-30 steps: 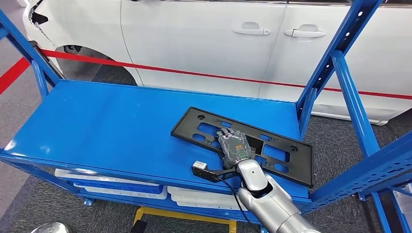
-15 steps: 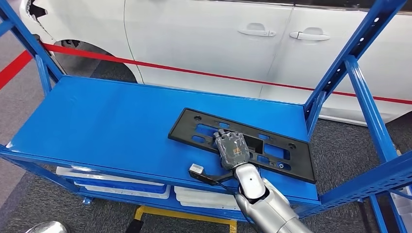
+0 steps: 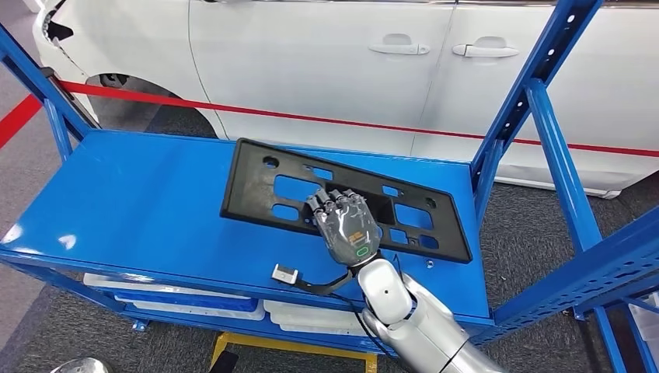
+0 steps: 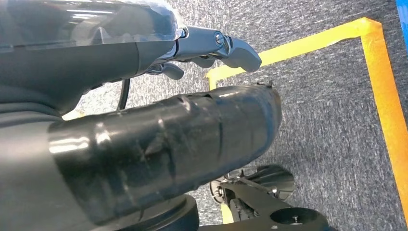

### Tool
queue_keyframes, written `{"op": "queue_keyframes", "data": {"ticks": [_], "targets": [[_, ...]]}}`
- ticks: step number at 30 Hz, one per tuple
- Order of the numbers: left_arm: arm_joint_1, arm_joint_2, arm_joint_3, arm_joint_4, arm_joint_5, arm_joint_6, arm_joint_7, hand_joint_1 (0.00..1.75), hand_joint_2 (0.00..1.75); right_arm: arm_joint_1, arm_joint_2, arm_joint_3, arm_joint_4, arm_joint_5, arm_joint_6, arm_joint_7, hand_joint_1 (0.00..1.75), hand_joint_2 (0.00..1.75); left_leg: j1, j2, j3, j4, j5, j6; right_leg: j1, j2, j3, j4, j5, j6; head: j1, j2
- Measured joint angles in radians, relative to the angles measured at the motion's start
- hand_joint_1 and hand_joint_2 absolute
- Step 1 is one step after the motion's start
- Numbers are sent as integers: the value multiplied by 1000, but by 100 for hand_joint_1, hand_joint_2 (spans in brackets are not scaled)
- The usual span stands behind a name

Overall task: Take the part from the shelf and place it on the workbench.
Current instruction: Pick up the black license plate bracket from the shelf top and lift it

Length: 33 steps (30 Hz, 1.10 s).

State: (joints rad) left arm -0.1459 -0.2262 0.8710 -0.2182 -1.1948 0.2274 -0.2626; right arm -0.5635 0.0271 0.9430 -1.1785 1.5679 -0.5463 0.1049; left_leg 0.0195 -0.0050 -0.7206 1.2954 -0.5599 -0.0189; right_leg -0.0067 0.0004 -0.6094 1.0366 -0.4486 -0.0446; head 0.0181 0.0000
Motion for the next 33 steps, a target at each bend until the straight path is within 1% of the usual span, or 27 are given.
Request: {"op": "queue_keyframes", "data": {"ticks": [1,2,3,4,5,6,8,9,10,11,13,14,15,16,17,19,20,21,23,24,25,26,28,29,30,31,33], "targets": [[0,0,0,0,0,0,0,0,0,-3,1,14,-13,0,14,-4,175,175,0,0,19,-44,31,2,1,0,1,1,-1,0,0,0],[-1,0,-1,0,0,0,0,0,0,-9,4,26,-26,1,31,-10,175,175,0,0,52,-114,68,6,1,0,2,2,-2,1,0,0],[-2,0,-2,0,-1,-1,0,0,0,-17,8,37,-37,0,50,-16,175,175,-2,0,84,-183,94,10,4,1,1,5,-3,4,0,0],[-4,0,-3,0,-2,-1,1,0,0,-26,14,46,-47,-1,69,-23,175,175,-4,0,107,-234,110,14,6,2,-1,6,-4,7,0,0],[-5,0,-4,0,-2,-2,2,0,0,-37,21,54,-55,-2,88,-31,175,175,-7,0,119,-262,115,18,7,2,-3,7,-4,11,0,0],[-6,-1,-5,0,-4,-3,3,0,0,-47,29,62,-60,-3,106,-40,175,175,-9,-1,122,-268,113,21,8,3,-5,7,-3,15,0,0],[-7,-2,-8,0,-6,-4,7,0,0,-64,45,75,-64,-7,139,-56,175,175,-6,-1,123,-276,119,31,7,2,-4,6,-3,25,0,0],[-8,-3,-9,0,-8,-5,8,0,0,-72,54,81,-65,-11,155,-62,175,175,-3,-1,125,-281,122,36,7,2,-8,15,-11,30,1,0],[-10,-4,-10,0,-10,-6,8,0,0,-81,63,87,-64,-15,170,-67,175,175,0,-1,127,-286,126,41,6,1,-20,41,-30,35,1,0],[-12,-6,-11,0,-10,-7,8,0,0,-91,72,94,-64,-20,185,-71,175,175,1,0,128,-288,127,44,4,1,-41,89,-57,40,1,0],[-14,-8,-11,0,-10,-8,9,0,0,-107,87,110,-60,-30,216,-76,175,175,1,0,127,-288,127,47,1,0,-101,215,-114,45,2,0],[-14,-8,-12,0,-10,-8,9,0,0,-111,93,120,-57,-35,230,-77,175,175,1,0,127,-287,127,47,-1,0,-123,259,-124,47,2,0],[-14,-8,-12,0,-9,-8,9,0,0,-114,99,128,-54,-40,243,-76,175,175,1,-1,127,-285,126,47,-3,0,-129,270,-116,48,2,0],[-13,-8,-12,0,-7,-8,8,0,0,-116,104,136,-51,-43,254,-73,175,175,1,-2,127,-283,124,46,-5,0,-117,241,-89,48,2,0],[-13,-8,-12,0,-4,-9,8,0,0,-120,109,144,-49,-47,263,-68,175,175,1,-3,127,-279,122,44,-7,0,-89,183,-53,46,2,0],[-12,-9,-12,0,1,-11,4,0,0,-130,121,155,-51,-55,275,-53,175,175,-1,-4,125,-272,116,36,-4,1,-32,64,-9,39,1,0],[-11,-10,-11,0,4,-12,1,0,0,-133,126,160,-54,-57,278,-46,175,175,-2,-4,123,-270,115,30,-2,2,-17,31,-4,35,1,0],[-10,-10,-11,0,6,-13,-1,0,0,-135,129,164,-58,-58,280,-40,175,175,-3,-4,121,-271,115,24,2,3,-13,19,-8,31,1,0],[-8,-10,-11,0,11,-15,-3,0,0,-135,132,170,-65,-59,284,-34,175,175,0,-3,121,-274,115,12,2,4,-12,12,-4,20,1,0],[-7,-10,-11,0,13,-15,-4,0,0,-135,133,173,-69,-59,286,-30,175,175,1,-3,119,-268,108,7,0,4,-9,8,-2,13,1,0],[-6,-10,-10,0,16,-15,-6,0,0,-135,134,175,-74,-60,286,-25,175,175,3,-2,110,-246,92,3,-2,3,-7,3,1,6,0,0],[-6,-10,-9,0,19,-14,-8,0,0,-135,135,178,-82,-61,287,-17,175,175,4,-1,91,-203,66,-1,-3,2,-4,-1,2,1,0,0],[-2,-10,-7,0,26,-13,-10,0,0,-130,134,182,-99,-66,291,2,175,175,4,-1,31,-73,6,-6,0,0,-4,-1,1,-5,0,0],[1,-10,-5,0,29,-13,-11,0,0,-126,132,184,-107,-71,295,12,175,175,4,-1,4,-20,-9,-7,2,0,-3,-1,0,-6,0,0],[5,-10,-4,0,32,-14,-13,0,0,-120,130,186,-114,-77,298,21,175,175,4,-1,-7,0,-6,-7,3,1,-3,0,0,-7,0,0],[8,-10,-4,0,34,-16,-16,0,0,-114,128,187,-120,-83,301,29,175,175,4,-1,2,-22,16,-6,4,2,-2,1,-1,-7,0,0],[10,-9,-3,0,36,-21,-23,0,0,-107,125,188,-129,-92,305,41,175,175,3,-1,63,-151,83,3,6,4,-1,3,-3,-6,0,0]]}}
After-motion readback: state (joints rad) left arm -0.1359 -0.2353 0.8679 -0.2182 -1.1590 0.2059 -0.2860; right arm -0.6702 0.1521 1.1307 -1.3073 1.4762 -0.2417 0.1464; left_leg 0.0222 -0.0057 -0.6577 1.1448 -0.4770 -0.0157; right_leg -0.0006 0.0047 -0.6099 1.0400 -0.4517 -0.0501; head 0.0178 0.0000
